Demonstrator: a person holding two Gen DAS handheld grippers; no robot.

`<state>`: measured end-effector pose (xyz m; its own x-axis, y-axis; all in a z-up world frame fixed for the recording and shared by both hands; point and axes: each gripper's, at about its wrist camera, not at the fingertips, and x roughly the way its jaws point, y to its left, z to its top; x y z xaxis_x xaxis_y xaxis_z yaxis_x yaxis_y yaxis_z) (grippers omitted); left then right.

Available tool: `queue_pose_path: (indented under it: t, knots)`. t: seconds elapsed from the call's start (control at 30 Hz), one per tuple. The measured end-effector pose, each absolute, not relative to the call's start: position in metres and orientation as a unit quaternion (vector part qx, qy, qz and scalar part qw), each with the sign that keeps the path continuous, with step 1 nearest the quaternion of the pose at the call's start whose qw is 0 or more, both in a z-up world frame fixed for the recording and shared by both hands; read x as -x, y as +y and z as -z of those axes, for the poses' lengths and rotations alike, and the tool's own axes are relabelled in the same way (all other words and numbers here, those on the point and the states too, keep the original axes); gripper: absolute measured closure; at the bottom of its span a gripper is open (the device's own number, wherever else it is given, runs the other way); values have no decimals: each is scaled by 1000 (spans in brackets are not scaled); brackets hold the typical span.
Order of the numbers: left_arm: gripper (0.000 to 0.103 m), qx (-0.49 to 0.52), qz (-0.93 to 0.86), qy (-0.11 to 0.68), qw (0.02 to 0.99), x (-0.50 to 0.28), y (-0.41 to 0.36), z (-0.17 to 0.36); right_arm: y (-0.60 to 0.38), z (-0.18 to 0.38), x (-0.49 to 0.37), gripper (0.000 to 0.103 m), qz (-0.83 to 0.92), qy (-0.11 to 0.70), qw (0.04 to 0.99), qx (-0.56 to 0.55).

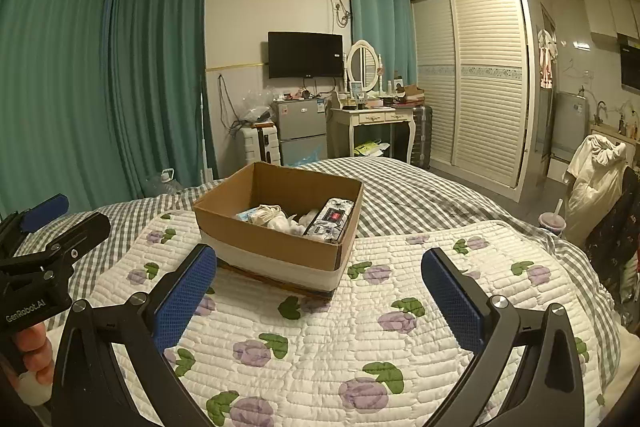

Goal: Organize soft objects

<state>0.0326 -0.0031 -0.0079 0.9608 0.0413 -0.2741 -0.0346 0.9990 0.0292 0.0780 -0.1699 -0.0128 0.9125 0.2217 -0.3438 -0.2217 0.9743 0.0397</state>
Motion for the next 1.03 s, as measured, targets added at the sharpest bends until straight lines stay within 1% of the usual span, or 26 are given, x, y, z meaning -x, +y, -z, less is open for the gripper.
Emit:
queue_pose_path:
  t: [1.03]
  knots:
    - [12,-3,-16,148,989,-29,-6,9,-167,17,-78,0,-116,188,975,-1]
